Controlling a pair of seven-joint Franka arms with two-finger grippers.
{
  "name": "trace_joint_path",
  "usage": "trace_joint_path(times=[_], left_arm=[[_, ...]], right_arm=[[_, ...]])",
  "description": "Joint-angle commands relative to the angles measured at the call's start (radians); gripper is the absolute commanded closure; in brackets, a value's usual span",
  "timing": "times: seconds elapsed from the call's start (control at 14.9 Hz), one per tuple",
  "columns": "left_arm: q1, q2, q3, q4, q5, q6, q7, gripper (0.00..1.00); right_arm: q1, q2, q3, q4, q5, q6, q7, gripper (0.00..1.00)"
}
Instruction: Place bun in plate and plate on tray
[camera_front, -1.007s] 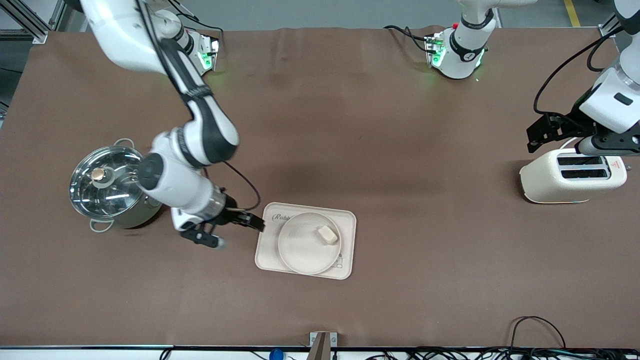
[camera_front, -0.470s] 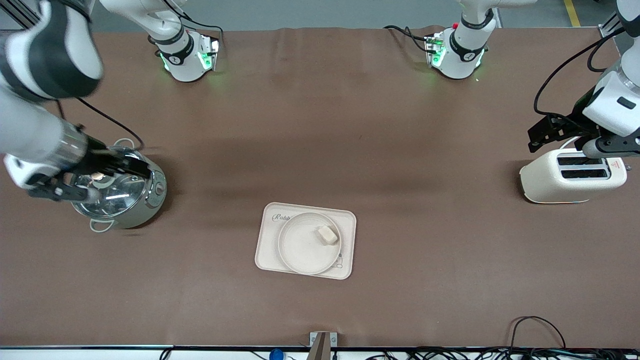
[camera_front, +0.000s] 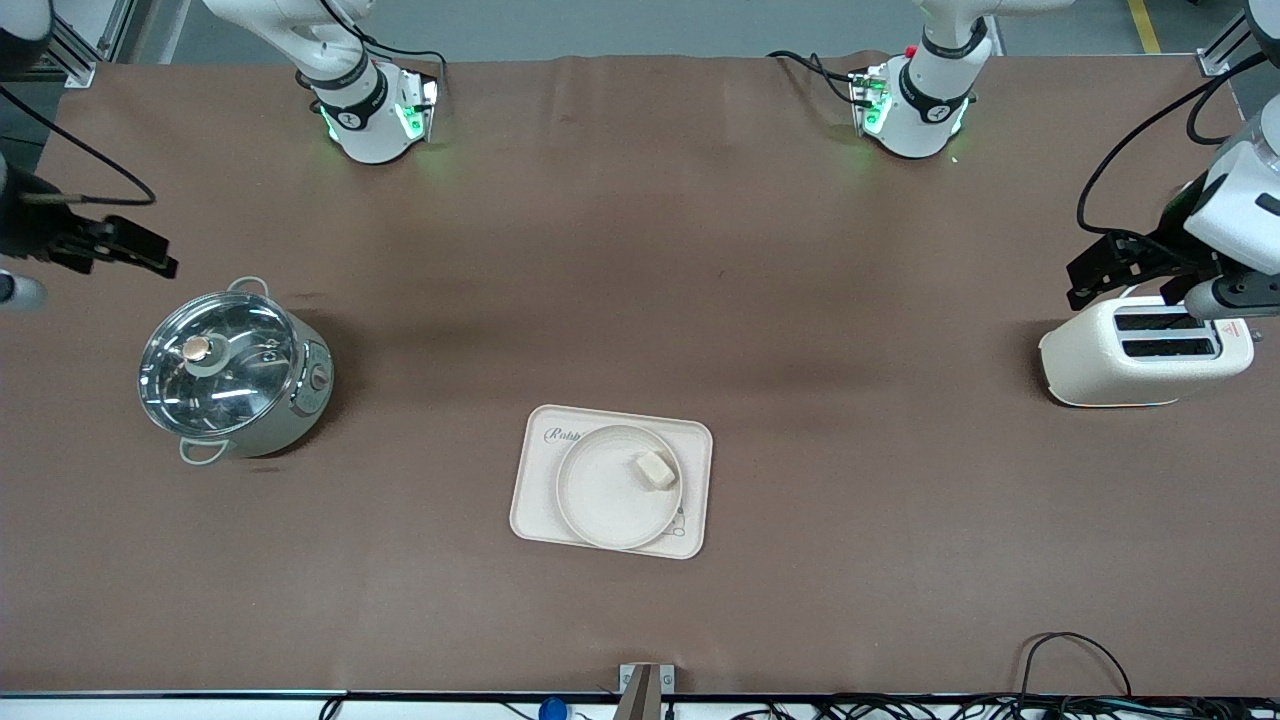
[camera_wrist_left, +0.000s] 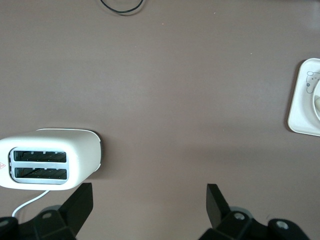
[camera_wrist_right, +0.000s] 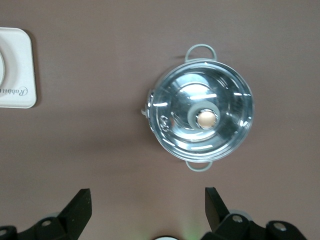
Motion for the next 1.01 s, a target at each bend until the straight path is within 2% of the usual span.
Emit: trace_joint_path(times=[0.0,0.13,0.94], left_arm=[[0.008,0.013,-0.003,0.029,-0.022,-0.015,0.016,0.0],[0.005,0.012,-0.005,0.029,-0.021,-0.015,0.016,0.0],[0.012,0.009,-0.004,0.051,-0.01,-0.027,0.03,0.0]], right_arm=[[-0.038,-0.053,0.014,-0.045,-0.021,-0.01,-0.026,0.0],[-0.038,-0.047,0.017,-0.039,-0.055,0.014,-0.025,0.0],[-0.031,-0.044,0.022,-0.019,-0.052,0.03,-0.025,0.0]])
